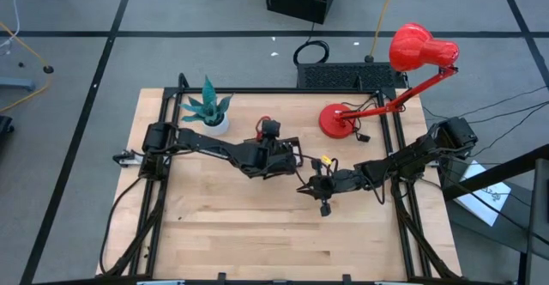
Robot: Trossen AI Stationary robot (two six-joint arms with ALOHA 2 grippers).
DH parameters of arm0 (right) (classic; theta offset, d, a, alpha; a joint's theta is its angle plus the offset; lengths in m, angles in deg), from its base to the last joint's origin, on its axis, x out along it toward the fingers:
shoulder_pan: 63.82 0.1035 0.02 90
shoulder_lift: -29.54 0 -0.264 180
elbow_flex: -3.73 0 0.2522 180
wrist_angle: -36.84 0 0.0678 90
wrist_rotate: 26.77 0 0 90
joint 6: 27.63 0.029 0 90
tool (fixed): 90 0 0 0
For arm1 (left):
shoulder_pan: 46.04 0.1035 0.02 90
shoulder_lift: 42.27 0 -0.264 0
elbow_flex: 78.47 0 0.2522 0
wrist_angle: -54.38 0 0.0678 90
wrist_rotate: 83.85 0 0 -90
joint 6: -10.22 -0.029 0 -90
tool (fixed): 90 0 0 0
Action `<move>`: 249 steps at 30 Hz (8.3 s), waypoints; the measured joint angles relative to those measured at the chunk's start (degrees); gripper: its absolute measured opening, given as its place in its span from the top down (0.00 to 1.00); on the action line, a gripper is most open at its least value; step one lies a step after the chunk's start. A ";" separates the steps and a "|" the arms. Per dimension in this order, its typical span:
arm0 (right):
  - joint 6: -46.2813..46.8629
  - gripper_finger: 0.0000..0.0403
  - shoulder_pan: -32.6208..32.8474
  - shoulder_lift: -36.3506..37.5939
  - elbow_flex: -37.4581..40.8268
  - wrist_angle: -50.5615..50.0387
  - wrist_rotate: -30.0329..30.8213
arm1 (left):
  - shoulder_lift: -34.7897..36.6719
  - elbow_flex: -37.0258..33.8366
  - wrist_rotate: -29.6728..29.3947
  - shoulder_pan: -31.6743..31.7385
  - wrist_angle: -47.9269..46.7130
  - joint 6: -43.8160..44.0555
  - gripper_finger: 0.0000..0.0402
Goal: Pick and place office supplies into organizer
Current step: Put the red scissor into the black desk organizer, then adjust the black desk organizer, then return to Home Position
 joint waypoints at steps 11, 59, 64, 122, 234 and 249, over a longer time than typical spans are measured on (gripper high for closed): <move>0.38 0.97 0.00 0.00 0.00 0.04 0.00 | 0.20 0.11 5.36 0.00 -0.10 1.88 0.92; 0.36 0.97 0.00 0.00 0.00 -1.14 0.00 | 0.07 8.30 -15.39 -12.06 2.91 -10.37 0.36; 0.49 0.97 0.00 0.00 -0.02 -1.25 -0.02 | 6.14 10.95 -18.49 -19.11 0.53 -3.60 0.36; 2.37 1.00 -38.90 -1.43 2.46 8.87 -22.27 | 55.71 -65.18 30.91 -25.11 74.59 12.96 0.92; 12.86 1.00 -23.45 43.28 32.09 10.79 -20.94 | 73.18 -81.44 56.21 -10.56 69.96 20.19 0.90; 20.84 1.00 -23.58 45.54 32.09 10.73 -33.15 | 73.22 -81.37 56.13 -11.88 75.00 20.92 0.90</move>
